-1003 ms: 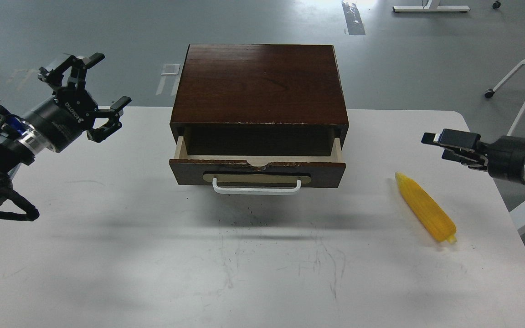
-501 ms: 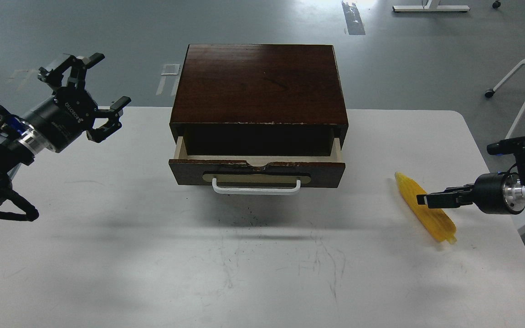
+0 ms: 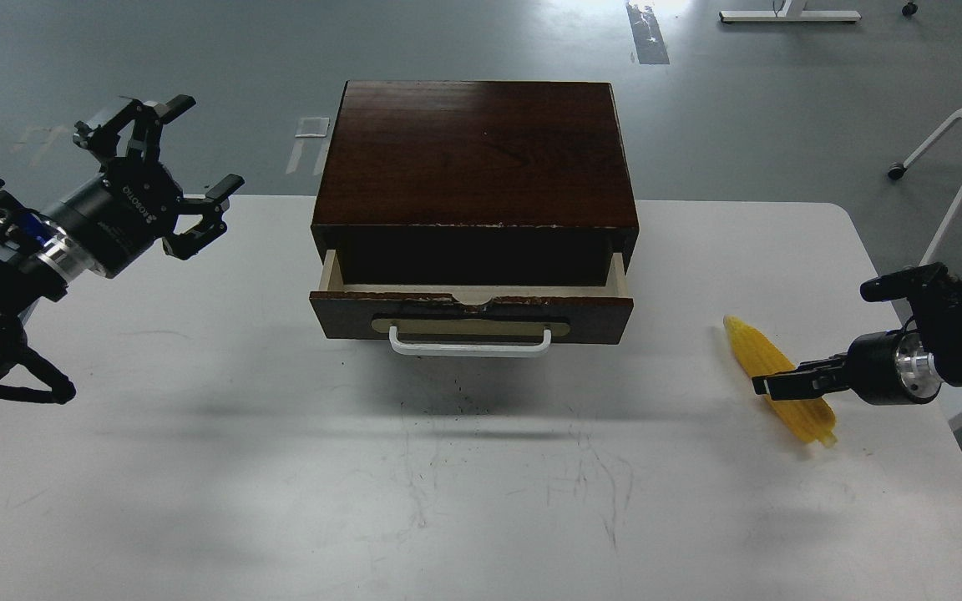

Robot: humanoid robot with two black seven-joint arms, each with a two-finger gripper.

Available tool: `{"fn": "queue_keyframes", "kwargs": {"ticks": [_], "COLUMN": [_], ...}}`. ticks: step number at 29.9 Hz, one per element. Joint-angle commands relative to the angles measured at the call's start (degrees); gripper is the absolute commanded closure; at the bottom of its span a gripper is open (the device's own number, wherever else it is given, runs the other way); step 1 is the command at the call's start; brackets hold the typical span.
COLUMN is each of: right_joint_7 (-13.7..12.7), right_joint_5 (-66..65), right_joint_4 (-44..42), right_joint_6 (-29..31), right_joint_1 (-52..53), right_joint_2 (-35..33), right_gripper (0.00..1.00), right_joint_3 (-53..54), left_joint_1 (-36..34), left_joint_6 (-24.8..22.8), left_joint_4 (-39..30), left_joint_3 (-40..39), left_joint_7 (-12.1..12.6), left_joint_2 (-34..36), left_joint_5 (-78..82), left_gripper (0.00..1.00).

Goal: Put corn in drawer with both arms
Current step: 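Reach the right gripper down to the yellow corn and grasp it, then lift the corn and carry it over the open drawer with the right gripper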

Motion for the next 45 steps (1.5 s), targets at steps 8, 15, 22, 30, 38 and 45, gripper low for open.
{"fn": "queue_keyframes", "kwargs": {"ticks": [8,15,22,30,38,45], "right_joint_7": [0.0,0.0,0.0,0.0,0.0,0.0], "right_joint_5": [0.0,0.1,0.3,1.1,1.1,1.0], "right_joint_4": [0.5,4.1,6.0,7.1,9.8,9.7], "right_joint_6": [0.1,0.3,3.1,3.6,3.6,3.3], "right_joint_1": [0.3,9.3,25.7,46.0,51.4,52.9], "right_joint_2": [0.1,-2.3,-1.7,14.0,25.3,33.8], "right_gripper": [0.96,0.98,0.98,0.98,0.98,0.98], "right_joint_3": [-0.4,-0.3,-2.5,-14.1,-17.4,-19.6], "left_joint_1": [0.0,0.0,0.0,-0.1,-0.1,-0.1], "left_joint_6": [0.0,0.0,0.0,0.0,0.0,0.0], "left_joint_4": [0.0,0.0,0.0,0.0,0.0,0.0], "left_joint_3": [-0.1,-0.3,-0.8,-0.8,-0.8,-0.8], "left_joint_7": [0.0,0.0,0.0,0.0,0.0,0.0], "left_joint_2": [-0.4,-0.4,-0.5,-0.5,0.1,0.1], "left_joint_5": [0.1,0.1,0.2,0.2,0.2,0.1], "left_gripper": [0.01,0.01,0.01,0.01,0.01,0.01]}}
